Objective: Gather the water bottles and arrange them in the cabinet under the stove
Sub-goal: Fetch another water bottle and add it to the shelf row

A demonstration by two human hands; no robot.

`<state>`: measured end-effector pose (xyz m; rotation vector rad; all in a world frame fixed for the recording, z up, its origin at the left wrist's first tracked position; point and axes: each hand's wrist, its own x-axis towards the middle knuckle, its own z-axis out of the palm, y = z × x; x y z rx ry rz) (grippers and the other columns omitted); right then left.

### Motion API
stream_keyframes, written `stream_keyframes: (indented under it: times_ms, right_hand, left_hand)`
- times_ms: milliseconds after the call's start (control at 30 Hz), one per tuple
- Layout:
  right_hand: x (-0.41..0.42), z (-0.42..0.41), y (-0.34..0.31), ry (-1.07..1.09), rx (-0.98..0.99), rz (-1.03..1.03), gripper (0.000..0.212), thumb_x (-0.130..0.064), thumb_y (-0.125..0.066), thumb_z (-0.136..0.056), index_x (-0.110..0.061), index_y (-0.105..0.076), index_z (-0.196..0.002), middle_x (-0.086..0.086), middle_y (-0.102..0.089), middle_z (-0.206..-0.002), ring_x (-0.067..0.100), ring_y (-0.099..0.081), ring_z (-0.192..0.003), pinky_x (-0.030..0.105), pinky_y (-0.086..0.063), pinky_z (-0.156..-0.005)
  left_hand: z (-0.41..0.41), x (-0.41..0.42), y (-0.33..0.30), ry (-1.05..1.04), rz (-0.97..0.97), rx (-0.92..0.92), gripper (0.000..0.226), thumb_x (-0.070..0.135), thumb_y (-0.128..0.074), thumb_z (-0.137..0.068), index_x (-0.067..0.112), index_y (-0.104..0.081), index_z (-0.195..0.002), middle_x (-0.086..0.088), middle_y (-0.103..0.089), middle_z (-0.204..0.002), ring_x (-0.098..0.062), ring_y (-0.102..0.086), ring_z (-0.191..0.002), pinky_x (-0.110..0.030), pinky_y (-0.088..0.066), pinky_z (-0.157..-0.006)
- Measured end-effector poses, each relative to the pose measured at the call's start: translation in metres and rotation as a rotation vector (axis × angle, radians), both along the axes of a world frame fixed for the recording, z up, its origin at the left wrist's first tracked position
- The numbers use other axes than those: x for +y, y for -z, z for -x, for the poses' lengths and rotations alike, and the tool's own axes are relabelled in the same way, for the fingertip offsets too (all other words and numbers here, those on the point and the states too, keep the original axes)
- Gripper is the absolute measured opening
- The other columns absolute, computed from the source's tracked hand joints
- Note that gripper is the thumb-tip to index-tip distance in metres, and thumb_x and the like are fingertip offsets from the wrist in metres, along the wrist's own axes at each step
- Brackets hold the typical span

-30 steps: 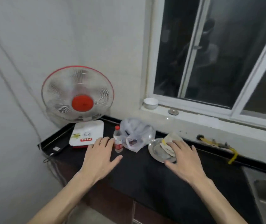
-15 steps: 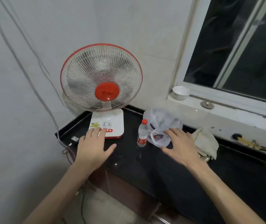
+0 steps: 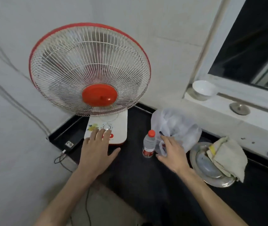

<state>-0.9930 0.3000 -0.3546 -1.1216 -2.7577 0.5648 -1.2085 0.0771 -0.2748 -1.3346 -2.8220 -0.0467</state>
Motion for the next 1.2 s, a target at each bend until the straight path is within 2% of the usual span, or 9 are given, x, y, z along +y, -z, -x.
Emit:
stream_keyframes:
  times_ms: [100, 167, 300, 400, 533, 633, 833, 1100, 1200]
  right_hand:
    - [0.016, 0.021, 0.021, -0.023, 0.047, 0.083, 0.091, -0.043, -0.086, -0.079, -0.024, -0.041, -0.155, 0.001, -0.048, -0.16, 0.023, -0.047, -0.146, 0.044, -0.043, -0.118]
    - [0.025, 0.034, 0.035, -0.044, 0.059, 0.13, 0.088, -0.042, -0.087, -0.077, -0.029, -0.043, -0.153, -0.002, -0.052, -0.155, 0.02, -0.049, -0.144, 0.043, -0.044, -0.116]
    - [0.036, 0.052, 0.061, -0.017, 0.072, 0.276, 0.084, -0.047, -0.089, -0.074, -0.037, -0.043, -0.144, -0.013, -0.056, -0.141, 0.013, -0.056, -0.132, 0.043, -0.053, -0.109]
    - [0.039, 0.057, 0.075, 0.001, 0.096, 0.347, 0.084, -0.042, -0.092, -0.074, -0.038, -0.042, -0.142, -0.014, -0.056, -0.139, 0.014, -0.058, -0.133, 0.046, -0.052, -0.11]
    - [0.035, 0.06, 0.083, 0.058, 0.185, 0.426, 0.085, -0.026, -0.094, -0.076, -0.031, -0.044, -0.144, -0.016, -0.058, -0.135, 0.013, -0.058, -0.133, 0.048, -0.05, -0.114]
    - [0.03, 0.06, 0.084, 0.086, 0.253, 0.468, 0.079, -0.018, -0.092, -0.078, -0.025, -0.048, -0.144, -0.032, -0.057, -0.121, 0.003, -0.058, -0.124, 0.04, -0.049, -0.114]
    - [0.007, 0.037, 0.067, 0.144, 0.378, 0.457, 0.068, -0.024, -0.093, -0.077, -0.043, -0.05, -0.127, -0.018, -0.071, -0.115, -0.001, -0.068, -0.11, 0.036, -0.058, -0.1]
    - [-0.049, -0.051, -0.004, 0.377, 0.509, 0.316, 0.065, -0.03, -0.09, -0.071, -0.051, -0.052, -0.12, -0.022, -0.072, -0.109, 0.0, -0.07, -0.103, 0.038, -0.058, -0.091]
    - [-0.081, -0.104, -0.034, 0.525, 0.573, 0.207, 0.065, -0.024, -0.091, -0.073, -0.054, -0.052, -0.116, -0.028, -0.071, -0.106, -0.006, -0.068, -0.099, 0.028, -0.056, -0.085]
  left_hand:
    - [0.006, 0.013, 0.014, -0.003, 0.02, -0.025, 0.075, 0.071, -0.061, -0.09, 0.023, -0.053, -0.148, -0.007, -0.059, -0.15, -0.034, -0.053, -0.141, -0.055, -0.052, -0.104]
    - [0.01, 0.021, 0.023, -0.021, 0.03, -0.05, 0.077, 0.072, -0.058, -0.091, 0.023, -0.05, -0.15, -0.005, -0.057, -0.153, -0.032, -0.051, -0.143, -0.053, -0.052, -0.105]
    - [0.017, 0.031, 0.039, -0.051, 0.092, -0.116, 0.086, 0.077, -0.043, -0.095, 0.025, -0.029, -0.163, -0.004, -0.039, -0.168, -0.029, -0.033, -0.157, -0.05, -0.04, -0.119]
    - [0.023, 0.035, 0.048, -0.06, 0.11, -0.159, 0.089, 0.078, -0.039, -0.096, 0.027, -0.02, -0.166, -0.003, -0.029, -0.173, -0.028, -0.026, -0.16, -0.05, -0.033, -0.124]
    - [0.023, 0.035, 0.051, -0.073, 0.12, -0.189, 0.089, 0.078, -0.04, -0.096, 0.025, -0.022, -0.166, -0.003, -0.03, -0.172, -0.026, -0.025, -0.16, -0.05, -0.032, -0.124]
    - [0.018, 0.027, 0.051, -0.079, 0.109, -0.18, 0.089, 0.078, -0.039, -0.096, 0.024, -0.025, -0.165, -0.004, -0.032, -0.171, -0.027, -0.027, -0.159, -0.049, -0.032, -0.124]
    - [0.014, 0.016, 0.041, -0.031, 0.084, -0.122, 0.086, 0.076, -0.043, -0.094, 0.02, -0.039, -0.159, -0.008, -0.047, -0.162, -0.031, -0.041, -0.152, -0.052, -0.044, -0.116]
    - [-0.009, 0.026, 0.018, 0.263, -0.024, -0.101, 0.078, 0.07, -0.052, -0.095, 0.021, -0.045, -0.155, -0.007, -0.053, -0.156, -0.033, -0.046, -0.147, -0.055, -0.046, -0.113]
    - [-0.031, 0.037, 0.006, 0.442, -0.04, -0.074, 0.079, 0.071, -0.047, -0.095, 0.017, -0.05, -0.152, -0.009, -0.057, -0.15, -0.032, -0.051, -0.141, -0.052, -0.051, -0.108]
